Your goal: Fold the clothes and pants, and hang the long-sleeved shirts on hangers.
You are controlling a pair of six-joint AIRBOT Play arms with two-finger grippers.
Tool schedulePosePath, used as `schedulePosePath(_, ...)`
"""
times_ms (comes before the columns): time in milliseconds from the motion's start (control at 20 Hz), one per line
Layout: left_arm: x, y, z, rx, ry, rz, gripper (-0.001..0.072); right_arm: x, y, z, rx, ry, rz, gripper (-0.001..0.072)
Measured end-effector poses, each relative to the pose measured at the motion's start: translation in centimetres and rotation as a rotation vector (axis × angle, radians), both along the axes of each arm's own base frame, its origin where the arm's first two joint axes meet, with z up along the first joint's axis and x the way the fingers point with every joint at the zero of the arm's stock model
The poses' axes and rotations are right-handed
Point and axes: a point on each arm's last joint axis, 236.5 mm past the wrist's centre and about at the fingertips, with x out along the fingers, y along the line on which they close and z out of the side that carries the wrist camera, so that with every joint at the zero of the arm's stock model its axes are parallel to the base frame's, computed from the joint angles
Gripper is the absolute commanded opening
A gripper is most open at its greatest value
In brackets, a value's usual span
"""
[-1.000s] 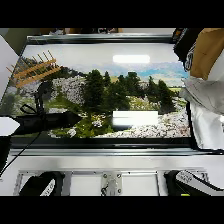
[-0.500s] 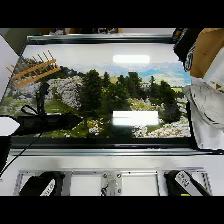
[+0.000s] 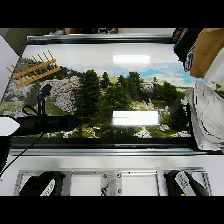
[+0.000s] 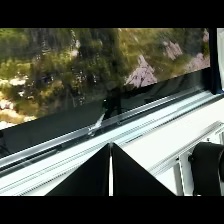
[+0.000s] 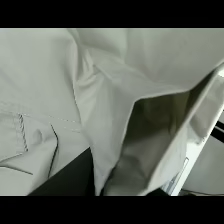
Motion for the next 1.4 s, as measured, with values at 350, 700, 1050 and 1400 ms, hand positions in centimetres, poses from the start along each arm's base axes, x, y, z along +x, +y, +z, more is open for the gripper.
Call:
schedulePosePath(350, 0.1, 0.0, 0.0, 0.003, -0.011, -0.003, 0.0017, 3.8, 1.5, 1.3, -0.020, -0.150, 0.208, 0.0718)
schedulePosePath(700, 0.8, 0.1, 0.3, -0.002, -0.032, 0.016, 0.0017, 13.8, 14.4, 9.3, 0.010, -0.670, 0.684, 0.0715)
schedulePosePath(1050, 1.3, 0.2, 0.5, -0.007, -0.050, 0.033, 0.0017, 14.9, 24.4, 11.6, 0.137, -0.795, 0.990, 0.0012)
schedulePosePath(1400, 1.4, 0.2, 0.6, -0.008, -0.053, 0.035, 0.0017, 14.2, 26.2, 11.3, 0.183, -0.780, 1.045, 0.0012)
